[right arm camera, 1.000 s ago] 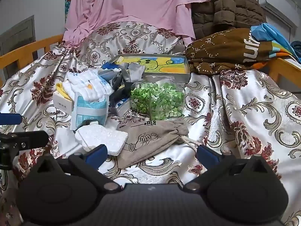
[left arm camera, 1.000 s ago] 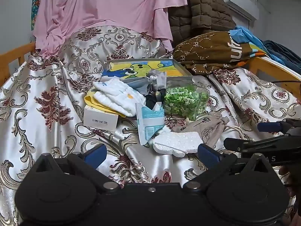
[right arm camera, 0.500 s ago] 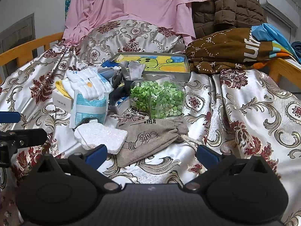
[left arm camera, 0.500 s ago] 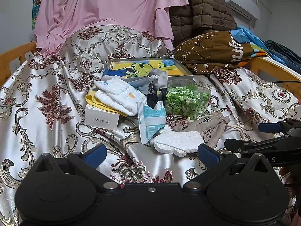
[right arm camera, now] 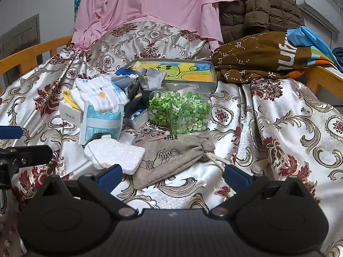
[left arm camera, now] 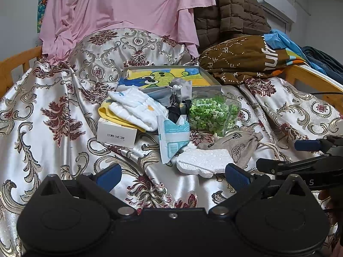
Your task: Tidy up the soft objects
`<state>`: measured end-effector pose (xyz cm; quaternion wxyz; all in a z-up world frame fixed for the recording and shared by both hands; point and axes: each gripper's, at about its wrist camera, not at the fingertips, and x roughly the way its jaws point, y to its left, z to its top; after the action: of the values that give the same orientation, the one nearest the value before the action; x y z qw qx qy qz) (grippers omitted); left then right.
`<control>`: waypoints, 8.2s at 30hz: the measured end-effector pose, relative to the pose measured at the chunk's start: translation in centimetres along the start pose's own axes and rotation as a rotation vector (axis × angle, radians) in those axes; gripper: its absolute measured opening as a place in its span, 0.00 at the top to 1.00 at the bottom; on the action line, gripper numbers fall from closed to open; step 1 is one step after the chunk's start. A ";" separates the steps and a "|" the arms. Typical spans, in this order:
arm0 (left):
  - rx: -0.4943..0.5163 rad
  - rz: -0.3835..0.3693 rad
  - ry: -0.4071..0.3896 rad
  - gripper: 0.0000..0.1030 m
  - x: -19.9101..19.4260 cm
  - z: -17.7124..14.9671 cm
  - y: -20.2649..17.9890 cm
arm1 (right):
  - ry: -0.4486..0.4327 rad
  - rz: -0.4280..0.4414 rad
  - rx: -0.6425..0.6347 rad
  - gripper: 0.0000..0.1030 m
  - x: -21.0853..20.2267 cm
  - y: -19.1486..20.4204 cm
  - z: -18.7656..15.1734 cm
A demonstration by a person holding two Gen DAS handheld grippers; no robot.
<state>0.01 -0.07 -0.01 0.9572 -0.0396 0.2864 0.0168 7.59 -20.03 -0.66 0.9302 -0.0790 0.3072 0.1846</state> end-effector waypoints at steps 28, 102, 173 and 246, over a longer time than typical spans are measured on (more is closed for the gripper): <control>-0.001 -0.001 0.002 0.01 0.0 0.0 0.0 | 0.001 -0.002 0.000 0.00 0.0 0.0 0.0; 0.617 -0.323 0.221 0.72 10.6 3.4 -3.0 | -0.050 0.126 -0.055 0.51 8.3 -5.2 1.0; 0.205 -0.250 0.230 0.86 13.7 4.1 -1.9 | -0.212 0.017 -0.094 0.56 1.9 -4.1 2.8; 0.031 0.000 -0.179 0.01 19.8 26.0 5.7 | -0.263 0.006 0.091 0.00 16.6 -7.3 25.3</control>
<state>30.49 8.00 10.41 0.9794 -0.0232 0.1998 0.0158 36.54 -15.20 9.83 0.9645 -0.0110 0.1911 0.1820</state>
